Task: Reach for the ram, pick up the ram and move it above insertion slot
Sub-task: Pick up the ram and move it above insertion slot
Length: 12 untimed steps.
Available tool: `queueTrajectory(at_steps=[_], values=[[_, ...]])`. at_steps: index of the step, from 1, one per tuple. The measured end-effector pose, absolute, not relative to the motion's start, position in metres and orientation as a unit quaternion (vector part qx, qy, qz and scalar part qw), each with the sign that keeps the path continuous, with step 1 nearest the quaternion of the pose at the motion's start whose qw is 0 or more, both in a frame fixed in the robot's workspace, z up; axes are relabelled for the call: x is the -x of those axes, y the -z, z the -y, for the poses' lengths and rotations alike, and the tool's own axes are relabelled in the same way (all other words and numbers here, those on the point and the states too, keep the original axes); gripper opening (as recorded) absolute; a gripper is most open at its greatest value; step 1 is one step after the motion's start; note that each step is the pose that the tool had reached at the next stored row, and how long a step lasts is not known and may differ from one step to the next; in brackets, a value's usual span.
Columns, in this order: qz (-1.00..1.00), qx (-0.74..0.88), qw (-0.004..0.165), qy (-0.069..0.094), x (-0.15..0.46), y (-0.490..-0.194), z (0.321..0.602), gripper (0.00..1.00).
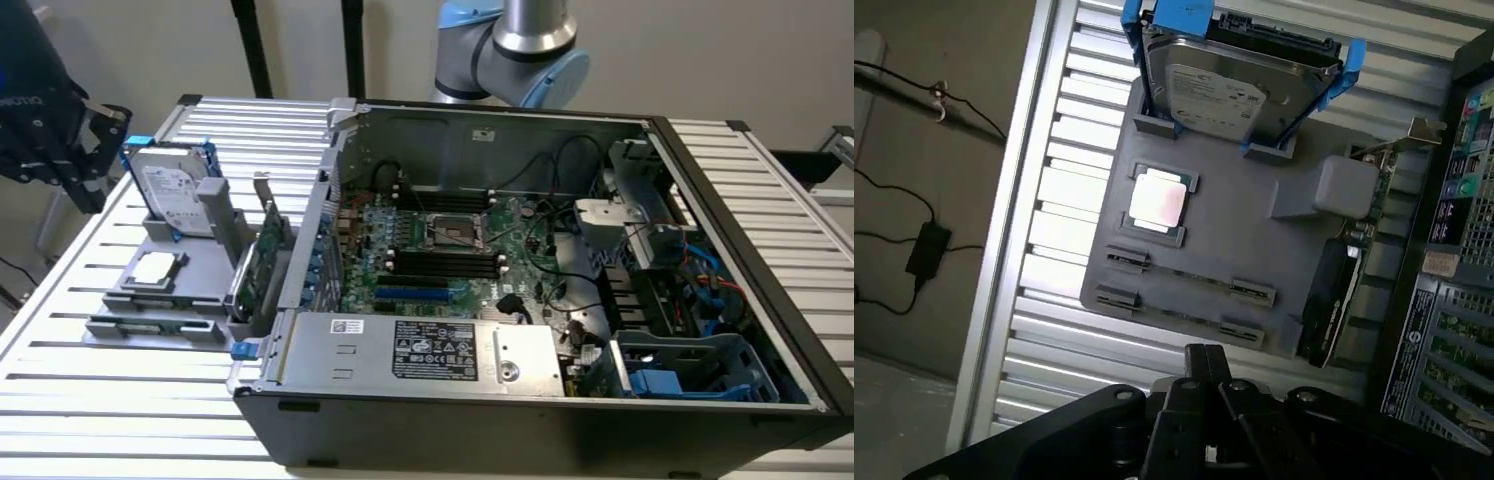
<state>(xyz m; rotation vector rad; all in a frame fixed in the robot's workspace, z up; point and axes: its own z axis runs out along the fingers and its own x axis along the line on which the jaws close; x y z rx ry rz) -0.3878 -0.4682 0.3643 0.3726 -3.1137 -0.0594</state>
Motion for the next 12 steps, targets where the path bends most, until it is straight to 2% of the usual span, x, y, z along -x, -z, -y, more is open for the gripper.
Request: queueTrajectory(at_steps=[12], values=[[0.974,-0.227,0.005,0.019,0.3878,-0.3643,0.4682,0.11]])
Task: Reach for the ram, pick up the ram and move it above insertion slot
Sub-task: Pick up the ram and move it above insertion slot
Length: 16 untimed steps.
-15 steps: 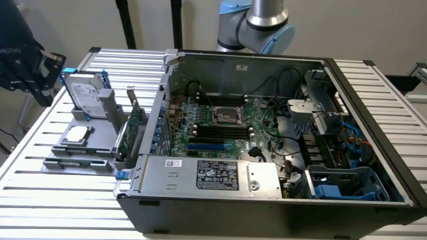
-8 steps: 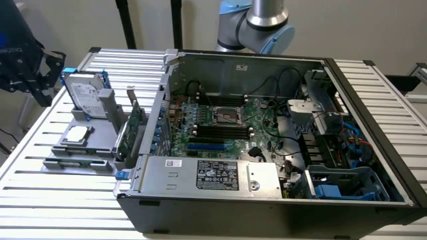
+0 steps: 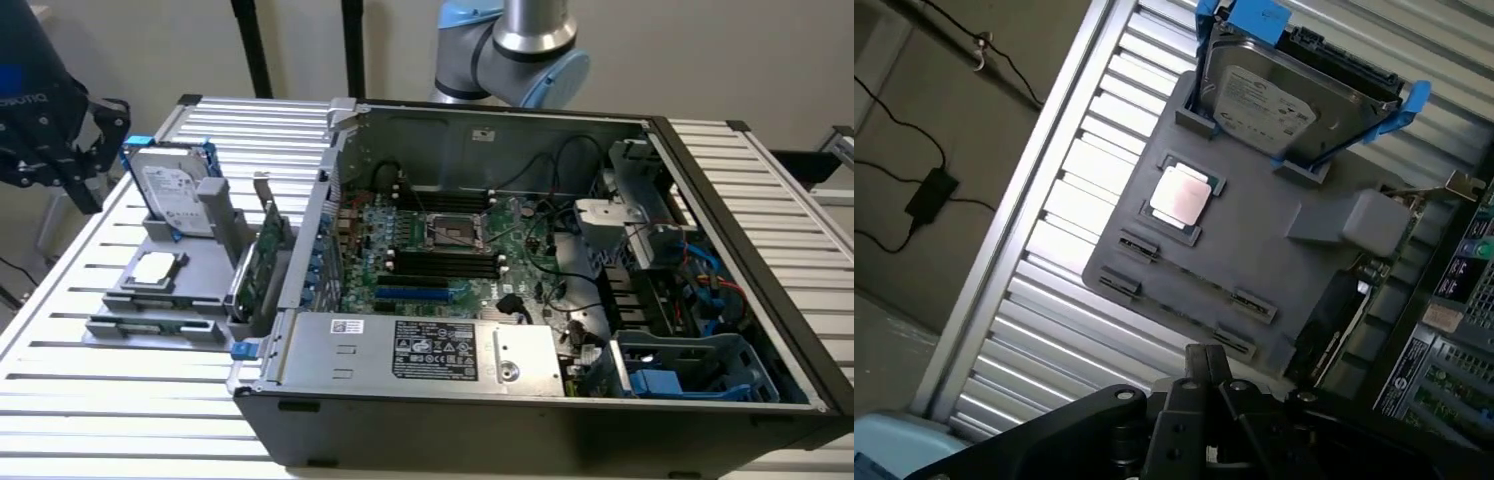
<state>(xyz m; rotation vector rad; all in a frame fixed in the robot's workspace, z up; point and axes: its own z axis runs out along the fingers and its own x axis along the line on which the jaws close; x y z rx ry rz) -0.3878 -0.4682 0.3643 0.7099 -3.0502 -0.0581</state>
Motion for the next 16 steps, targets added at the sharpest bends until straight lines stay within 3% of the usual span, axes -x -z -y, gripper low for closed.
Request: queueTrajectory(at_steps=[16], values=[[0.931,-0.365,0.007,0.018,0.3878,-0.3643,0.4682,0.11]])
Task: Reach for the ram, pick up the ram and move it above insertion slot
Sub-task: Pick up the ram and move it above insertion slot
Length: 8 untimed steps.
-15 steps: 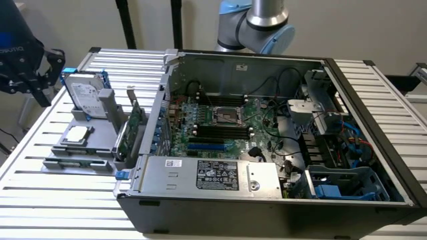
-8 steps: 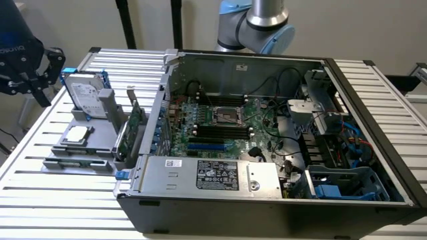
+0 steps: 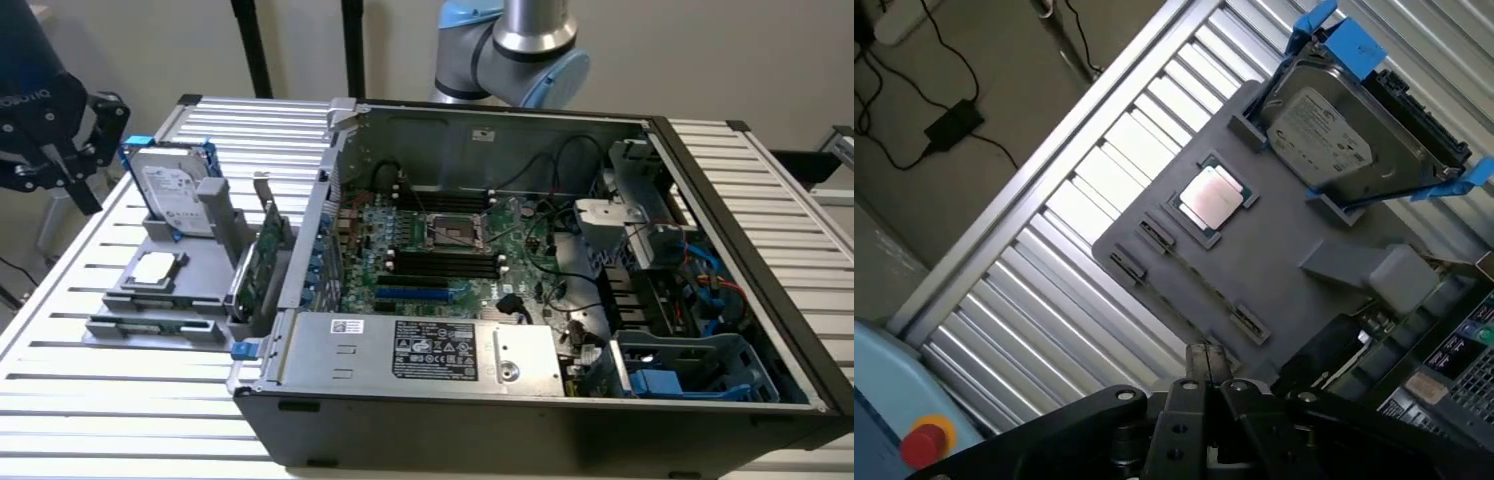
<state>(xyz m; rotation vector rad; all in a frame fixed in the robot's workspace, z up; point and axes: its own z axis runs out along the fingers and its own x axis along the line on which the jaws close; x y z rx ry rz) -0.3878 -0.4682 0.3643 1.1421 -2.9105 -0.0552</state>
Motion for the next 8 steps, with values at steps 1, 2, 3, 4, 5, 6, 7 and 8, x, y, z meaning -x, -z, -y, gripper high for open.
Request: queueTrajectory(at_steps=[1,2,3,4,5,6,7,8], values=[[0.927,-0.374,0.007,0.018,0.3878,-0.3643,0.4682,0.11],[0.924,-0.382,0.008,0.018,0.3878,-0.3643,0.4682,0.11],[0.92,-0.391,0.008,0.017,0.3878,-0.3643,0.4682,0.11],[0.917,-0.399,0.008,0.017,0.3878,-0.3644,0.4683,0.11],[0.913,-0.407,0.008,0.017,0.3878,-0.3643,0.4683,0.11],[0.909,-0.416,0.008,0.017,0.3878,-0.3643,0.4683,0.11],[0.906,-0.424,0.008,0.017,0.3878,-0.3643,0.4682,0.11],[0.902,-0.432,0.009,0.017,0.3878,-0.3644,0.4682,0.11]])
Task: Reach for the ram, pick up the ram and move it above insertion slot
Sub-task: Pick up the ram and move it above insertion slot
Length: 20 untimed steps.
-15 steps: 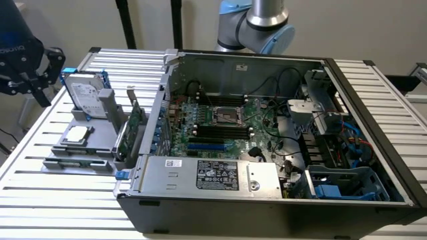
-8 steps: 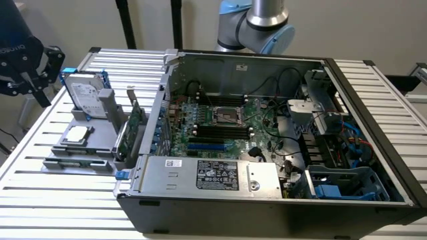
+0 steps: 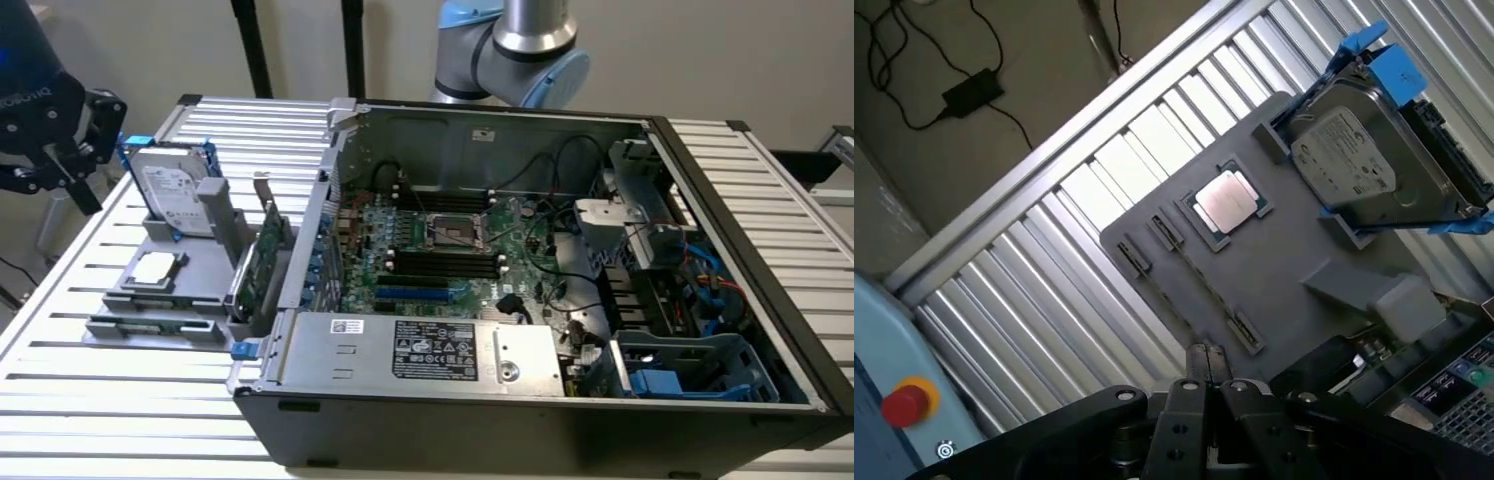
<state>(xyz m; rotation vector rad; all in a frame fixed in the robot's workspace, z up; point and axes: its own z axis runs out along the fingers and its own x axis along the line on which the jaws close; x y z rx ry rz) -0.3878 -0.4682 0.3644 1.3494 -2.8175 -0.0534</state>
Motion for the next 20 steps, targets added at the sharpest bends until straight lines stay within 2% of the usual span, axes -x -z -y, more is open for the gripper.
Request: queueTrajectory(at_steps=[20], values=[[0.809,-0.588,0.011,0.015,0.3877,-0.363,0.4682,0.11]])
